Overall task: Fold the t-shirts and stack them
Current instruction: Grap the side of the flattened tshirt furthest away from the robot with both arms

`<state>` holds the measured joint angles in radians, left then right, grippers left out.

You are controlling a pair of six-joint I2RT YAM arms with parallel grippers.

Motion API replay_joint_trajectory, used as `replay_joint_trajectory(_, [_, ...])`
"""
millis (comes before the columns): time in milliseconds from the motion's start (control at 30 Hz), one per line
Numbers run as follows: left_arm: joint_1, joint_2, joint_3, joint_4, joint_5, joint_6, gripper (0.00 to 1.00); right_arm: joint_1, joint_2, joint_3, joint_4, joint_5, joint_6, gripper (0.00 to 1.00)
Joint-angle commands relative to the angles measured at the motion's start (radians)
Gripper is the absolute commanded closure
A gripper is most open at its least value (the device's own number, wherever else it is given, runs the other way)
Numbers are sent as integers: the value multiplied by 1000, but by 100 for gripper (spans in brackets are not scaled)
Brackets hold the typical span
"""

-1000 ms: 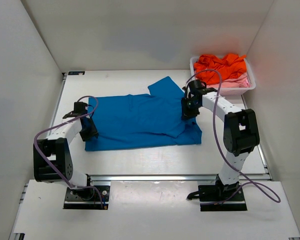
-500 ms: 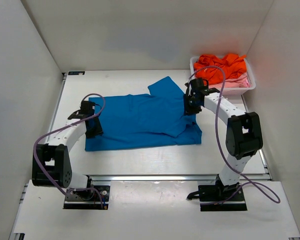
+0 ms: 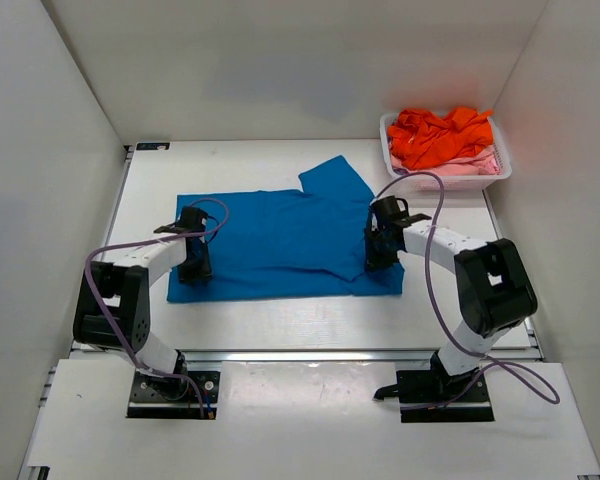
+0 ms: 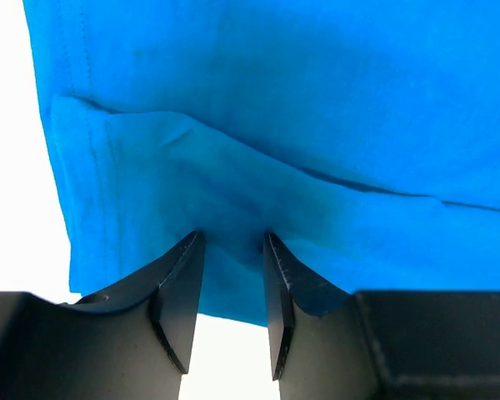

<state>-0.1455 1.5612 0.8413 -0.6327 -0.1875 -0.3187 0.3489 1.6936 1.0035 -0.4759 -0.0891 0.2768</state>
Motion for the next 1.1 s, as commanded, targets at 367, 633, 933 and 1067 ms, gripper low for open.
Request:
replay_joint_trajectory(367, [24,-136,-59,-61,-33,72,56,78,-121,-103,-73,58,85,76])
replay_joint_trajectory(633, [17,-161,215,-87,97,98,40,76,-81,263,-231,115,-43,55])
replay_joint_trajectory(933, [98,113,439,53,-16,153,28,45,171,578,-152,128,-163,40])
replay_joint_trajectory(1067, [121,238,519,96,-50,167,27,24,311,765,-122,118,-192,34])
